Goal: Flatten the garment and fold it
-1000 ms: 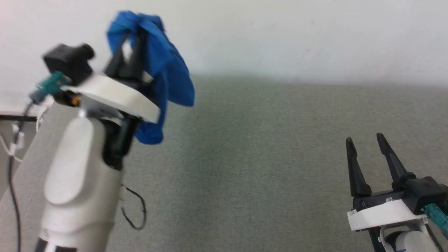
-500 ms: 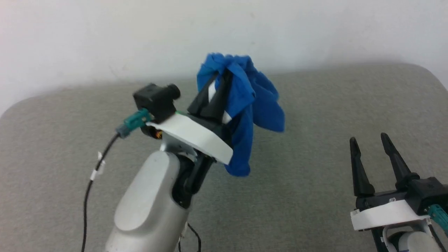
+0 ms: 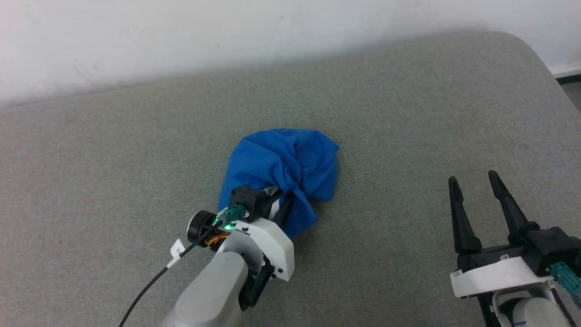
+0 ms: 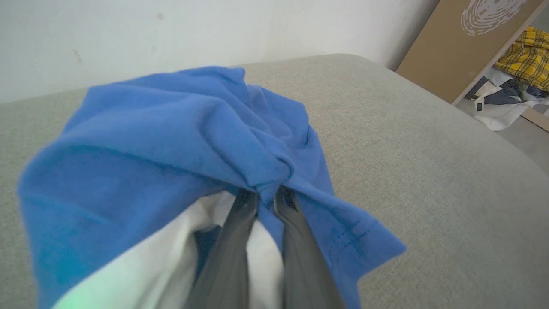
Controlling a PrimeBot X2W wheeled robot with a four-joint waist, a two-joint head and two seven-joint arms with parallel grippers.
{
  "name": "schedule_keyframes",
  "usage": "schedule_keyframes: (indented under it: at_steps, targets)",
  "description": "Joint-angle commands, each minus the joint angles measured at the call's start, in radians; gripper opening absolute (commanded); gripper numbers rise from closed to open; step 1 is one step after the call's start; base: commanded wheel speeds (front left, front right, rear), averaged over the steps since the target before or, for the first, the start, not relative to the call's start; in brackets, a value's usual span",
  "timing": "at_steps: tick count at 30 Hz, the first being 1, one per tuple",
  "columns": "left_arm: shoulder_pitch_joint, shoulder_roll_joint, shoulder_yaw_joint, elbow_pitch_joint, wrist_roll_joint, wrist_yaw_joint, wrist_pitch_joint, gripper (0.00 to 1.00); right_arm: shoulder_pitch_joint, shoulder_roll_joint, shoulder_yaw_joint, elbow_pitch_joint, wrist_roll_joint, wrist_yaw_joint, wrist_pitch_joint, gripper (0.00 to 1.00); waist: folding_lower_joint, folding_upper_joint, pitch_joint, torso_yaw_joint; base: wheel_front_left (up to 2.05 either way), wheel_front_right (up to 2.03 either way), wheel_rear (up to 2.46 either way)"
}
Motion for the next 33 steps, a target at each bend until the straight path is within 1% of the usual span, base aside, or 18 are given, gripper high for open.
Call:
schedule_keyframes:
  at_steps: [1,2,3,7,11,13,16,18,20,23,28,31,33]
  targets:
    - [-0.012,0.004,-0.001,0.034,0.006,0.008,-0.024,0.25,-0.015,0.003,0.001,0.007,0.005,-0.001,-0.002,1.0,-0.0002,0.0,0.013,-0.006,0.0,0.0,0.0]
    - [-0.015,0.002,0.004,0.051,0.002,0.01,-0.035,0.56,-0.014,0.003,0.002,0.011,0.004,-0.001,-0.002,1.0,-0.0002,0.0,0.009,-0.002,0.0,0.0,0.0]
    - [-0.019,0.0,0.008,0.066,0.0,0.012,-0.046,1.0,-0.013,0.003,0.002,0.016,0.004,-0.001,-0.002,1.0,-0.0002,0.0,0.004,0.004,0.0,0.0,0.0]
    - [-0.025,-0.006,0.024,0.088,-0.011,0.015,-0.079,1.0,-0.007,0.003,0.004,0.036,0.001,-0.001,-0.002,1.0,-0.0002,0.0,-0.036,0.034,0.0,0.0,0.0]
    - [-0.006,-0.002,0.048,0.05,-0.014,0.014,-0.094,1.0,0.008,0.003,0.004,0.05,-0.003,-0.001,0.0,1.0,-0.0002,0.0,-0.092,0.068,0.0,0.0,0.0]
    - [0.011,0.019,0.066,0.016,0.001,0.034,-0.097,1.0,0.018,0.003,0.003,0.054,-0.004,-0.001,0.001,1.0,-0.0002,0.0,-0.121,0.086,0.0,0.0,0.0]
    - [0.054,0.051,0.122,-0.082,0.017,0.068,-0.098,1.0,0.036,0.003,-0.001,0.057,-0.004,-0.001,0.003,1.0,-0.0002,0.0,-0.157,0.113,0.0,0.0,0.0]
    - [0.099,0.075,0.158,-0.153,0.03,0.082,-0.098,1.0,0.051,0.003,0.002,0.057,-0.003,-0.001,0.005,1.0,-0.0002,0.0,-0.179,0.129,0.0,0.0,0.0]
    - [0.15,0.097,0.193,-0.223,0.042,0.092,-0.098,1.0,0.064,0.003,0.003,0.055,-0.003,-0.001,0.006,1.0,-0.0002,0.0,-0.194,0.144,0.0,0.0,0.0]
    - [0.236,0.118,0.234,-0.318,0.056,0.093,-0.098,1.0,0.083,0.003,0.001,0.053,-0.001,-0.001,0.007,1.0,-0.0002,0.0,-0.211,0.165,0.0,0.0,0.0]
    - [0.381,0.121,0.299,-0.445,0.098,0.115,-0.098,1.0,0.105,0.003,0.004,0.056,0.006,-0.001,0.007,1.0,-0.0002,0.0,-0.238,0.193,0.0,0.0,0.0]
    - [0.438,0.11,0.329,-0.473,0.103,0.117,-0.098,1.0,0.115,0.003,0.007,0.061,0.014,-0.001,0.006,1.0,-0.0002,0.0,-0.249,0.201,0.0,0.0,0.0]
    - [0.485,0.105,0.347,-0.492,0.127,0.116,-0.098,1.0,0.125,0.003,0.013,0.072,0.017,-0.001,0.006,1.0,-0.0002,0.0,-0.262,0.208,0.0,0.0,0.0]
